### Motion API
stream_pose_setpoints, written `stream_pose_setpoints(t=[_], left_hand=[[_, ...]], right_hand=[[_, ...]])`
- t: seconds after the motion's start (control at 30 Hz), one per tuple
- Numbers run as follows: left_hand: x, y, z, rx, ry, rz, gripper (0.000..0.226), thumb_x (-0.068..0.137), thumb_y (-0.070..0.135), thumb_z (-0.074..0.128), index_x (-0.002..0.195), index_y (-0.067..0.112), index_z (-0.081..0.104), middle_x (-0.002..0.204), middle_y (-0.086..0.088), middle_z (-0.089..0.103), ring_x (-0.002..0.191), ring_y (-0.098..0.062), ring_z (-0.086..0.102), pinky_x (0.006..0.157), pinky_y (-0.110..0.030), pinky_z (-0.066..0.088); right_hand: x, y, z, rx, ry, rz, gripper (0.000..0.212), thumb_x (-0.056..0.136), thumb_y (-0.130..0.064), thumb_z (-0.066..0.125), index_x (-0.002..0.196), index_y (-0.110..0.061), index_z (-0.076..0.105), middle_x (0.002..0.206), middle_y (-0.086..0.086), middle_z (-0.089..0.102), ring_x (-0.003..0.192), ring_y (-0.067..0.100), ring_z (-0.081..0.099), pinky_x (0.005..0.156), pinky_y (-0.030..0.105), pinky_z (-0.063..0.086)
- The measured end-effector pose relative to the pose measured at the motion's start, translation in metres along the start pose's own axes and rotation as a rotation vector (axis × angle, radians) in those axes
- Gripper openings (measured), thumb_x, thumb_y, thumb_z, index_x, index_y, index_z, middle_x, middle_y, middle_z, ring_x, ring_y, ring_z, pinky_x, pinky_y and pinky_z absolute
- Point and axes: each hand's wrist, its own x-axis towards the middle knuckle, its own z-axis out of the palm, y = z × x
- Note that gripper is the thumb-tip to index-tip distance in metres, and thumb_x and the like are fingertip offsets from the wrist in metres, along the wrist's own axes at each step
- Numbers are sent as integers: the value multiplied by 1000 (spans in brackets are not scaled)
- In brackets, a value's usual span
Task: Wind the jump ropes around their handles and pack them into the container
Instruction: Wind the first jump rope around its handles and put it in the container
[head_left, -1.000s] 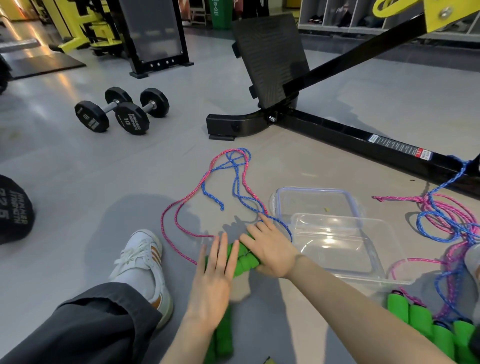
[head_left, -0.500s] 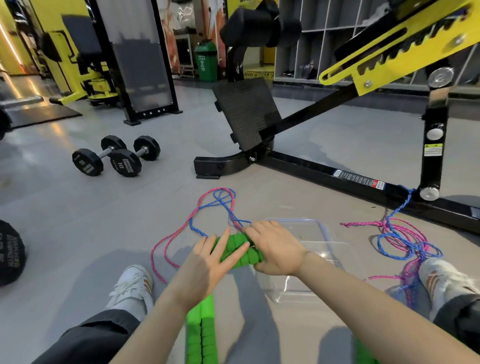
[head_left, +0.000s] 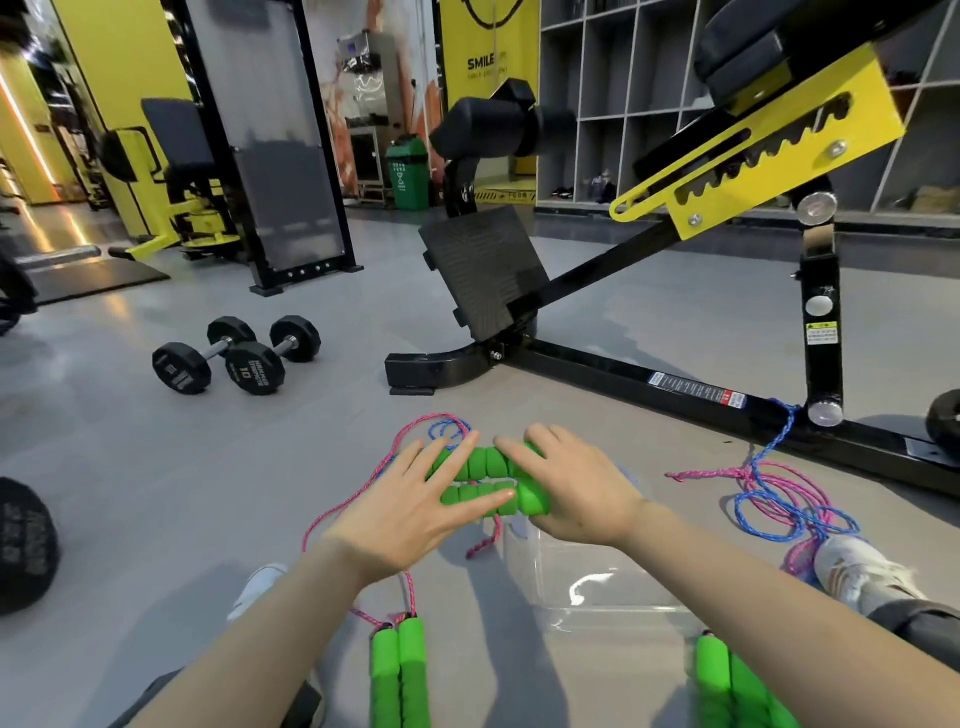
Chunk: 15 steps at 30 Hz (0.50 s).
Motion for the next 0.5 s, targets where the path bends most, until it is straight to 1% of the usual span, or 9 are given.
stream_pose_setpoints(t=[0.1, 0.13, 0.23, 0.27, 0.3, 0.37, 0.4, 0.47, 0.5], left_hand=[[1, -5, -5, 42, -14, 25, 114, 64, 18, 79, 152, 39, 10, 145, -26, 32, 116, -45, 51, 92, -52, 48], [3, -7, -7, 66, -2, 38, 115, 60, 13, 78, 151, 39, 13, 144, -26, 35, 115, -45, 50, 91, -52, 48], [9, -11, -14, 141, 50, 66, 106, 59, 9, 74, 148, 38, 23, 142, -25, 35, 111, -42, 47, 89, -51, 42], [10, -13, -16, 165, 67, 73, 104, 61, 11, 75, 147, 38, 24, 142, -25, 34, 110, -42, 45, 89, -51, 39], [11, -16, -16, 189, 82, 85, 104, 62, 13, 77, 147, 38, 23, 142, -25, 33, 109, -41, 44, 89, -51, 36], [7, -21, -14, 233, 98, 119, 105, 63, 16, 78, 148, 37, 20, 143, -25, 31, 110, -42, 43, 89, -52, 32], [3, -23, -13, 253, 104, 131, 103, 65, 15, 74, 149, 36, 18, 143, -25, 31, 110, -42, 42, 89, -53, 31], [-8, -29, -12, 259, 113, 112, 92, 69, 8, 56, 149, 34, 18, 142, -25, 31, 111, -42, 41, 89, -53, 30], [-14, -32, -11, 252, 111, 82, 85, 71, 5, 44, 148, 34, 21, 142, -25, 32, 110, -42, 41, 89, -53, 30]], right_hand=[[-3, -2, 0, 9, 31, 27, 64, 71, -33, 65, 127, -23, 34, 90, 5, 47, 73, 28, 48, 48, 36, 46], [-4, -2, -1, 17, 31, 36, 64, 72, -34, 62, 128, -24, 32, 92, 6, 47, 74, 28, 49, 49, 38, 47], [-6, 0, -6, 64, 36, 66, 64, 72, -44, 42, 132, -29, 25, 98, 6, 48, 76, 30, 52, 51, 40, 49], [-6, 0, -8, 104, 44, 71, 66, 71, -45, 41, 134, -32, 23, 101, 6, 48, 78, 30, 53, 54, 40, 50], [-6, 1, -9, 150, 46, 70, 68, 72, -45, 44, 135, -35, 22, 105, 6, 48, 81, 30, 55, 60, 39, 51], [-6, 2, -7, 245, 21, 66, 80, 73, -38, 60, 141, -42, 18, 117, 3, 45, 90, 25, 56, 77, 33, 48], [-5, 3, -7, 321, -18, 93, 91, 71, -33, 68, 143, -44, 13, 122, 0, 42, 94, 18, 54, 81, 26, 44], [-5, 5, -3, 520, -125, 196, 105, 68, -25, 76, 144, -43, 5, 126, -6, 40, 87, 3, 49, 78, 10, 38], [-5, 7, 0, 604, -178, 259, 107, 68, -23, 78, 146, -39, 6, 125, -8, 42, 82, 1, 48, 75, 7, 37]])
